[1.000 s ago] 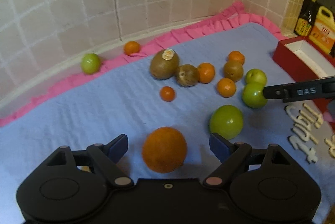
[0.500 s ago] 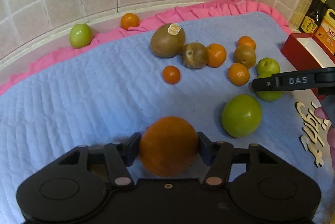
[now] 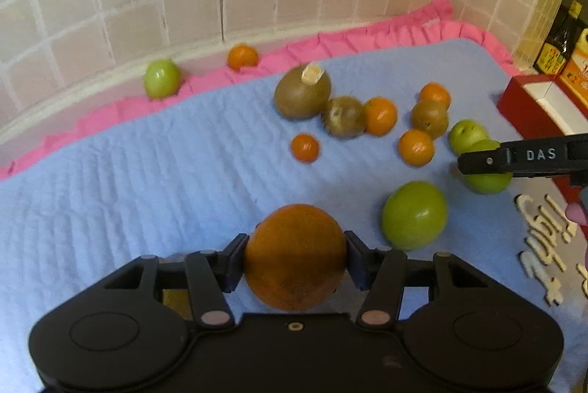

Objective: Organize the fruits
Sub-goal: 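Grasp the orange with the left tool while the right tool grasps a green apple, then carry both fruits to the red box and release them inside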

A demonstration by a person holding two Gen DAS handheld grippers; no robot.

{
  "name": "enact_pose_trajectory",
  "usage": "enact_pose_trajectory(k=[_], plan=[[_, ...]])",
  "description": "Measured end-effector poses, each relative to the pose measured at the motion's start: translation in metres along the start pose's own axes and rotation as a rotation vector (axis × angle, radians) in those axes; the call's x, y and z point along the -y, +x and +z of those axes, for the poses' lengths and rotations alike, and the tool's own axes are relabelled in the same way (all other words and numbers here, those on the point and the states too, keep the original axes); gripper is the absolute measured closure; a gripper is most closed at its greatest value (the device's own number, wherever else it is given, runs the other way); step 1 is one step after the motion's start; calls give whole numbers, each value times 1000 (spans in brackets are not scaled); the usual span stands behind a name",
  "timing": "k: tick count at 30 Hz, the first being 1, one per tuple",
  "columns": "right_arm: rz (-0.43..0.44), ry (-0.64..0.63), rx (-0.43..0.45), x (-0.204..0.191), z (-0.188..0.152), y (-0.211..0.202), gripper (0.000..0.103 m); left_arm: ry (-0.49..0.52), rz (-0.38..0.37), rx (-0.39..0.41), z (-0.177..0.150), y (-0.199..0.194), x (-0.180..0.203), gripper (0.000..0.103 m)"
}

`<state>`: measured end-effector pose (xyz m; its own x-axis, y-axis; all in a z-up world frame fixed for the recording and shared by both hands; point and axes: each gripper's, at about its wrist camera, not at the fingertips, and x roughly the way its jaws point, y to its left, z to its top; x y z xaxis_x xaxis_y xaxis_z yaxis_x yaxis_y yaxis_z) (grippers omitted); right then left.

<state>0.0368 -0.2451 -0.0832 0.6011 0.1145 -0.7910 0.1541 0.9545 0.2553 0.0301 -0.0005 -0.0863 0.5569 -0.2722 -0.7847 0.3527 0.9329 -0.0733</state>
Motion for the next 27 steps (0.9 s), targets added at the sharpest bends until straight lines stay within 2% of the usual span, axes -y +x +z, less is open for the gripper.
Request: enact_pose_trajectory(k=[3,7,11,14,17,20,24,27], plan=[[16,15,59,9,5,-29,51,28,6,54,9,-20,14,38],[-7,24,180,32,19,-82,51,101,-34,138,38,-43,45,38],[-81,74,298,84,34,-135,51,201,-118,220,85,-54,94,38],[-186,109,344,132,39,-161,51,258,-222,259,124,-49,140,38],[-282,172,314,185,40,-167,51,288,-342,220,160,-27,192,38],[-329,239,258,229,35,-162,51,335,-439,153,182,8,249,38],[-331,293,174,271,23,-144,51,398,-472,31,191,67,319,38],[-338,275,114,281,19,-128,51,408,-472,-72,189,115,351,38]])
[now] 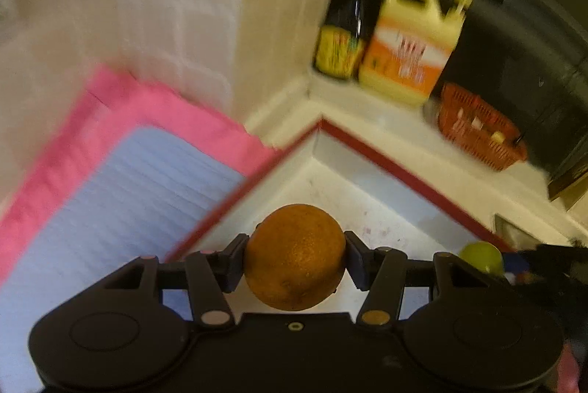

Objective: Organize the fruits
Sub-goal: 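Carry both fruits to the red box and release them inside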

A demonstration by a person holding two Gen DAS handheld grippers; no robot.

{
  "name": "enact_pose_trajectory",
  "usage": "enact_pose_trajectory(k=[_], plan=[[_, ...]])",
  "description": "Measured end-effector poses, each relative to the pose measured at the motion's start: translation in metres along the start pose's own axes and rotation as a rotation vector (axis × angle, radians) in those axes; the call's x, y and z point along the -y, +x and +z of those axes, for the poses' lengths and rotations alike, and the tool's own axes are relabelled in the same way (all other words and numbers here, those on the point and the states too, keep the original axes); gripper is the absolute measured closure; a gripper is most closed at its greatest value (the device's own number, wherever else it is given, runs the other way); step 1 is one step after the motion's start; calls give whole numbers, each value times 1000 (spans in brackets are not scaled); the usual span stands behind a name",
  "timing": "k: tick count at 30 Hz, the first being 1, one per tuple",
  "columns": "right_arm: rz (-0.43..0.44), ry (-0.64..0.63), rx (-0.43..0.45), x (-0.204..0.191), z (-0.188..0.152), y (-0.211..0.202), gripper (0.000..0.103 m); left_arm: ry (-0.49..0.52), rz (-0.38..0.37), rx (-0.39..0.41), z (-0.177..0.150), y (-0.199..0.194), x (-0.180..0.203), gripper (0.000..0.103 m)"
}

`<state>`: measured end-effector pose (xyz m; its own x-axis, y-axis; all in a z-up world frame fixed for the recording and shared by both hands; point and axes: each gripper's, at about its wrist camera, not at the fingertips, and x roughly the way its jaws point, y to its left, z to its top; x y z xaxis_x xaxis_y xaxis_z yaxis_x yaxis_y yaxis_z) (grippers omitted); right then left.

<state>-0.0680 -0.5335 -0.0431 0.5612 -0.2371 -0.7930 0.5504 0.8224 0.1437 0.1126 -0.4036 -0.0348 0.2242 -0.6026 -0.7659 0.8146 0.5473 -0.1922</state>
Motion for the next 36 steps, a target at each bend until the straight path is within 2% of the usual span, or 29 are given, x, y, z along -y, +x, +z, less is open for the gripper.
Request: enact_pose_trajectory(k=[3,7,12,19,22,23,25,31,36], plan=[[8,-44,-55,-2,-3,17,51,1,18,-64,-1,37,4,38],[20,-74,-128,-7,-9,35,51,-10,28,-109,-5,62,5,38],[34,-92,-177,-10,-19,44,51,-31,38,-132,-11,70,-1,37],[73,-125,-183,-18,-19,29,47,-43,48,-136,-12,70,-2,36],[76,-136,-153,-16,-15,8,44,-26,65,-120,-14,58,2,35],[75,-134,-138,-14,-14,-1,43,-27,67,-103,-16,50,2,29],[84,-118,-109,-9,-10,-16,38,-24,67,-48,-17,29,1,25],[76,-77,-26,5,-3,-59,37,-63,114,69,-21,-38,-16,25],[102,-56,35,0,3,-82,34,-117,162,152,-47,-101,-39,25]])
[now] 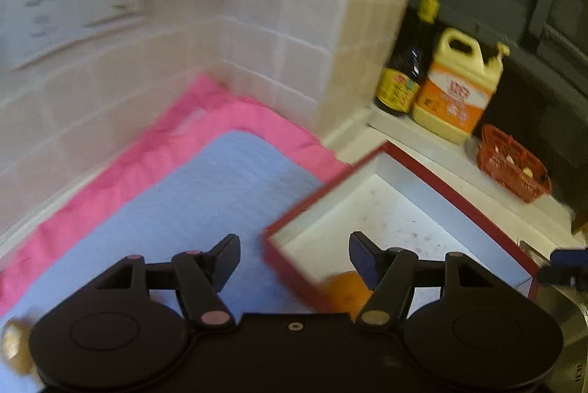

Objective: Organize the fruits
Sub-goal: 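Carry both fruits to the red box and release them inside, then grasp a kiwi with the left tool while the right tool grasps a green apple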

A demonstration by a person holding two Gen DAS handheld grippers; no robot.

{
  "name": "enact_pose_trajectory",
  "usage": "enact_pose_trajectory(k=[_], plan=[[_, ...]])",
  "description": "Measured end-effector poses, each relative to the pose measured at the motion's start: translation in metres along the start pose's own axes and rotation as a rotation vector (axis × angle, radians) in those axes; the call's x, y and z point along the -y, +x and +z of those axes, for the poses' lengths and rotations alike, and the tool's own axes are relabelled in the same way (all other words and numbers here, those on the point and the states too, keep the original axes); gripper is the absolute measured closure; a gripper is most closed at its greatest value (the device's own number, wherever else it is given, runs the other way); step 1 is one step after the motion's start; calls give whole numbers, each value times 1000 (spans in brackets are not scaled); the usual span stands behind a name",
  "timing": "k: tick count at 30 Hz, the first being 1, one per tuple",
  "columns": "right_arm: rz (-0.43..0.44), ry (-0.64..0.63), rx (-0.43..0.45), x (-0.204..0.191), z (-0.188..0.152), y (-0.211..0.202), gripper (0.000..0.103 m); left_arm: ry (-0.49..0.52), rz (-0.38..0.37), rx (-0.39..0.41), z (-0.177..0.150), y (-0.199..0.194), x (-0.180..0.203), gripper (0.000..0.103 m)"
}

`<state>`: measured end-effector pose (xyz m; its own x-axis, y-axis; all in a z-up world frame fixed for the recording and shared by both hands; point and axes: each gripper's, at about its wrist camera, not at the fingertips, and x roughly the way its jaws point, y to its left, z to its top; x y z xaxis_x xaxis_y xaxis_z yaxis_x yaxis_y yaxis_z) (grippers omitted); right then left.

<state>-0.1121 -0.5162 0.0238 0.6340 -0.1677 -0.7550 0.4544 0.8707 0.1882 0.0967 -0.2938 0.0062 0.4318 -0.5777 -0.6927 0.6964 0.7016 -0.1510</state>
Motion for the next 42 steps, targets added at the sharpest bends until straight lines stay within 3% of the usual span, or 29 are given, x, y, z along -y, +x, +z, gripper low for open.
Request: enact_pose_trajectory(k=[7,17,22,27,33,37,42], plan=[[60,-48,33,-40,11,-3,31,-92,150,69,-47,-92,-71,25],[147,-169,48,-129,18,-2,28,-342,519,86,-156,-230,-194,24],[243,-251,70,-193,16,6,21,-430,556,100,-193,-269,-218,23],[293,-306,-8,-249,-9,51,21,-449,514,50,-225,-260,-218,23],[247,-308,-136,-274,-47,110,21,-469,436,-38,-254,-213,-217,23],[199,-307,-182,-274,-66,136,21,-448,498,-110,-261,-178,-221,23],[183,-323,-195,-277,-70,154,21,-439,497,-121,-264,-165,-225,23]])
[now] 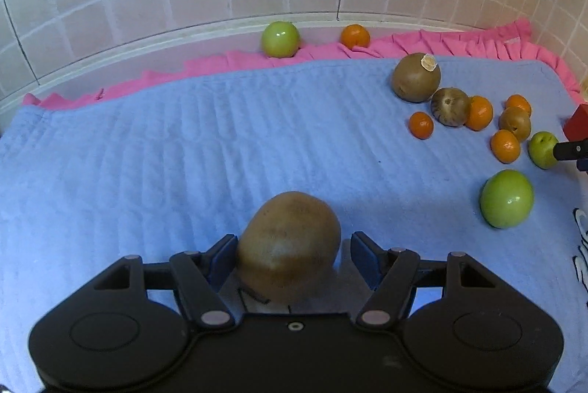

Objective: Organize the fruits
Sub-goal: 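Grasp a kiwi with the left tool while the right tool grasps a green apple, then carry the kiwi and green apple to the red box and release them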

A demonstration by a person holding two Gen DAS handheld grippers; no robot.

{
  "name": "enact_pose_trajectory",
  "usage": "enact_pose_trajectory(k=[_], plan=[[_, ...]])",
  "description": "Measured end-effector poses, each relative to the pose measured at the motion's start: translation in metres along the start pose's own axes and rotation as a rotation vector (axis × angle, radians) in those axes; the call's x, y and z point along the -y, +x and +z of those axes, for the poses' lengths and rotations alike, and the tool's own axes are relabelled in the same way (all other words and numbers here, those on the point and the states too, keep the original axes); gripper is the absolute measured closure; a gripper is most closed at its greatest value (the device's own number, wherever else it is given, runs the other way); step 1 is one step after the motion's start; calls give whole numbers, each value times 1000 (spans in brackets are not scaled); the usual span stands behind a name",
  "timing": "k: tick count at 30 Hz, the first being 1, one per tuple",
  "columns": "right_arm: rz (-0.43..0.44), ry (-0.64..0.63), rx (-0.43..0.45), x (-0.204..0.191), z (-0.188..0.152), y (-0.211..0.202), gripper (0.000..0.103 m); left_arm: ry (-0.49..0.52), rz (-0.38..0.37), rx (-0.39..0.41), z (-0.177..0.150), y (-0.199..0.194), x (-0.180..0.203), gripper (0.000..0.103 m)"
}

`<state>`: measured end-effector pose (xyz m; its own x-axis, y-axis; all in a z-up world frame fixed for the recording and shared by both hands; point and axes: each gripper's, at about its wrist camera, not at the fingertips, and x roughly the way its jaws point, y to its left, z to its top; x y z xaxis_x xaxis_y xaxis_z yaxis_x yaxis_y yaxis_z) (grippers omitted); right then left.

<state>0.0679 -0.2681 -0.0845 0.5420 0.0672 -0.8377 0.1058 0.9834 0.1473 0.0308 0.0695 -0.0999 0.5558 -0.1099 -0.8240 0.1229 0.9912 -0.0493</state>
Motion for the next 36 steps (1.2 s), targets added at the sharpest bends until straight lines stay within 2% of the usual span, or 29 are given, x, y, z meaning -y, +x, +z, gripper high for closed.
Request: enact_pose_trajectory(k=[5,13,16,21,25,30,36], plan=[[-6,9,-3,-1,9,17,23,-16,-10,3,2,8,-3,23],[5,11,-34,-5,10,39,42,3,22,1,5,14,4,23],[-7,7,-35,-3,10,40,51,6,52,-2,5,15,6,29],[17,14,-18,-1,7,35,51,6,83,-8,7,13,10,30],[63,32,3,2,1,19,52,3,81,11,5,1,15,30],[107,34,51,7,-9,-16,52,34,61,75,9,-25,35,30],[120,74,158,43,-9,-77,51,146,-24,168,41,-53,84,30]])
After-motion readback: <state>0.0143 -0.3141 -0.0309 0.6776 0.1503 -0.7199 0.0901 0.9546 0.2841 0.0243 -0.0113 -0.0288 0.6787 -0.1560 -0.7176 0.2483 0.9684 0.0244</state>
